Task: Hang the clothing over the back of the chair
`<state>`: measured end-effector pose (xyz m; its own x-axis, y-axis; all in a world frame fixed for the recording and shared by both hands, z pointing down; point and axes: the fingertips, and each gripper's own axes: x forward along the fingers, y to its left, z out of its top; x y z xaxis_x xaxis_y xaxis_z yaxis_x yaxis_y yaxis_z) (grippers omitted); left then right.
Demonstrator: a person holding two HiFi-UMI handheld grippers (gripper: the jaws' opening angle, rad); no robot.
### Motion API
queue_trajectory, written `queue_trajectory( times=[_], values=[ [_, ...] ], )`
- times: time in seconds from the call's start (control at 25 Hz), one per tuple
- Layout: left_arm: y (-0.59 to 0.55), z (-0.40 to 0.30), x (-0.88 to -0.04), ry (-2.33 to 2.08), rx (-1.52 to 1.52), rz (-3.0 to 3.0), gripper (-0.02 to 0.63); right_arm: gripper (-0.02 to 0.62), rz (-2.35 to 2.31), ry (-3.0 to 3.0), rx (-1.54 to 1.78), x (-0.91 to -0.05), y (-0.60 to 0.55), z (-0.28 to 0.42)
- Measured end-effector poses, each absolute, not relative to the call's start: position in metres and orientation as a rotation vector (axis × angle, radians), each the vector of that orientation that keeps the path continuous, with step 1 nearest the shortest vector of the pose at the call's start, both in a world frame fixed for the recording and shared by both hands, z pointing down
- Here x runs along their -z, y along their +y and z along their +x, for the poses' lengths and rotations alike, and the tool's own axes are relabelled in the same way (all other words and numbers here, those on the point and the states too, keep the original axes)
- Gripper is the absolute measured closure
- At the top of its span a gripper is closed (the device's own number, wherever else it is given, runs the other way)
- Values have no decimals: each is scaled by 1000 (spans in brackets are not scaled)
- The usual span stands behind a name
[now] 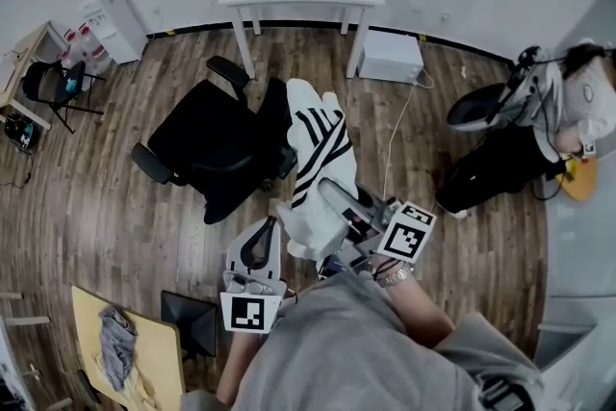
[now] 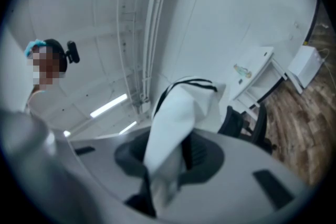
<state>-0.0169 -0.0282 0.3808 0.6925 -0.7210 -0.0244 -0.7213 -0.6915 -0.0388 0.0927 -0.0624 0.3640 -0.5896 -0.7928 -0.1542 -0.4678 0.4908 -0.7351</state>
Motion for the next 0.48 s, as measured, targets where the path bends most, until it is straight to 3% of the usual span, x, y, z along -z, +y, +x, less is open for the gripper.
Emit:
queue_trajectory(
  times=[0.48],
  values=[
    [-71, 5, -366, 1367, -26, -2736, 565, 483, -894, 2337, 884, -344, -114, 115]
  ],
)
